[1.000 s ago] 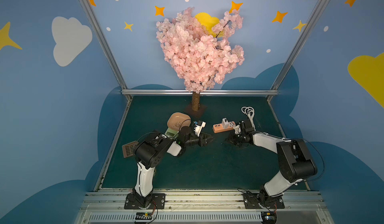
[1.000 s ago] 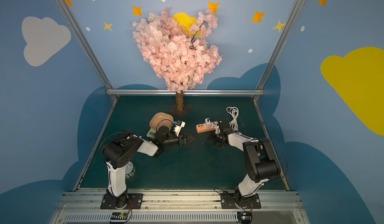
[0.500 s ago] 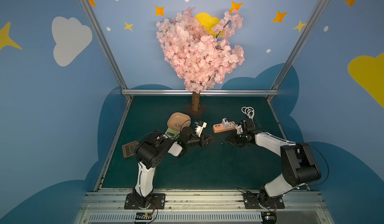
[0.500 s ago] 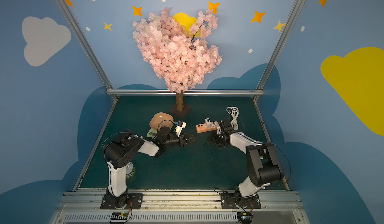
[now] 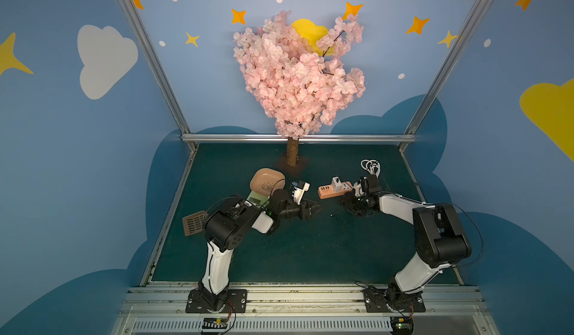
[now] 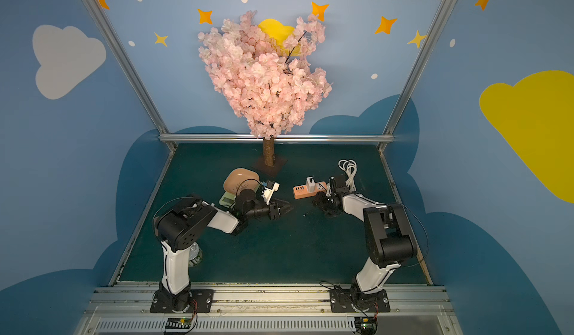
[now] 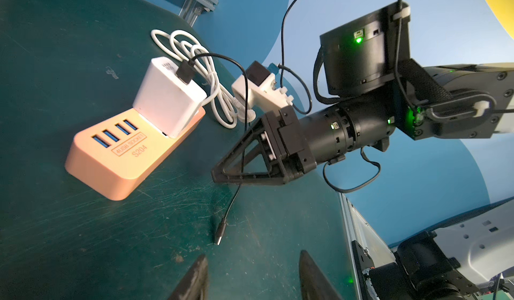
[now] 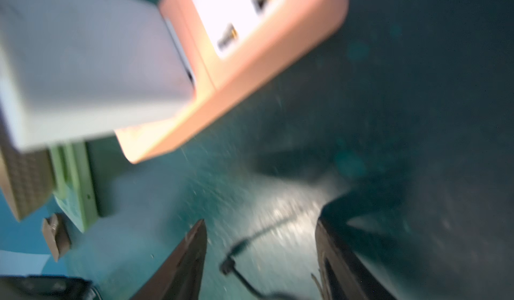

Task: Charge the electronic scale
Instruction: Pick up the charging cable from the center of the board.

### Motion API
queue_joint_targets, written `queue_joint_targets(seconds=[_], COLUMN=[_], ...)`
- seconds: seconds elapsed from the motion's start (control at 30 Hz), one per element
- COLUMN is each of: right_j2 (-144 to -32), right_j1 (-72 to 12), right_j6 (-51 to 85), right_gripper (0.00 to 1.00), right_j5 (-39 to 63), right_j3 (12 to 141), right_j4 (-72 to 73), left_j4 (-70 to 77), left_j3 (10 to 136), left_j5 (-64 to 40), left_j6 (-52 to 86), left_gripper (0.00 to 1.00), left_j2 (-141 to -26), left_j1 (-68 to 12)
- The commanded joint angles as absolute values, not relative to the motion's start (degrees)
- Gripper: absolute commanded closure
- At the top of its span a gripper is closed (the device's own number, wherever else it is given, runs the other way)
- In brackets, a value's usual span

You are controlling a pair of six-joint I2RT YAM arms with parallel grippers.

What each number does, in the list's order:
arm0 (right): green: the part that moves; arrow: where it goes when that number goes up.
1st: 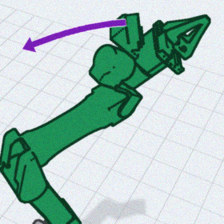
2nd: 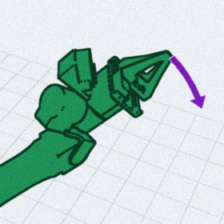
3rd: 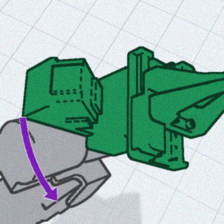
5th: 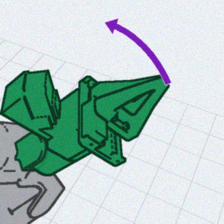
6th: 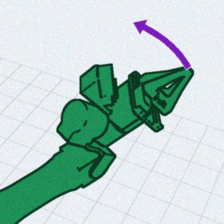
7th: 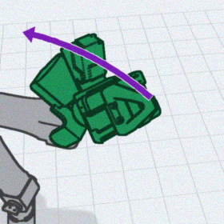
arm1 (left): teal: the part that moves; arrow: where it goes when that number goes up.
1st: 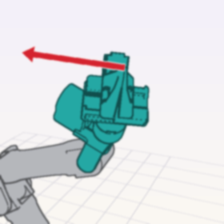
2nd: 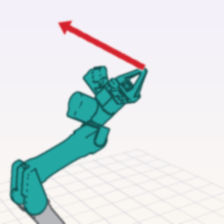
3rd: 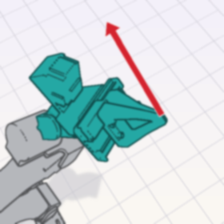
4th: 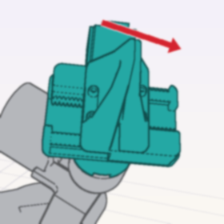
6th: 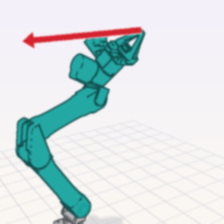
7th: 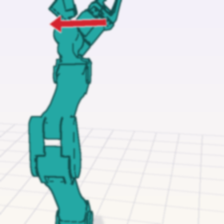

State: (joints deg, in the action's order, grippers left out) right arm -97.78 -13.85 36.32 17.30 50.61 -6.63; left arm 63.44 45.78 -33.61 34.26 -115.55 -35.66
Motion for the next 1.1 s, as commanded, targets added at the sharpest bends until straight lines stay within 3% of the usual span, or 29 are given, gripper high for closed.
queue_joint_targets(seconds=[0.0,0.13,0.27,0.67,1.07], right_j2=[-99.90,-100.02,-98.65,-99.05,-99.23], right_j1=[-13.78,-13.95,-13.80,-13.62,-13.42], right_j6=[39.65,41.63,44.28,49.21,50.00], right_gripper=[0.50,0.83,1.00,1.00,1.00], right_j5=[19.60,21.59,24.78,32.92,35.92], right_j3=[50.28,49.44,48.58,50.77,51.59], right_j4=[0.60,3.43,4.52,1.89,1.49], left_j4=[63.75,63.68,63.18,61.19,64.43], left_j3=[46.75,47.49,49.15,48.79,48.21], left_j5=[-33.46,-33.14,-33.48,-28.31,-31.11], left_j6=[33.36,34.00,34.74,16.61,7.43], left_gripper=[0.48,0.48,0.49,0.47,0.64], left_j2=[-116.01,-116.78,-118.37,-121.11,-124.52], left_j1=[-35.86,-35.95,-36.68,-37.31,-38.14])
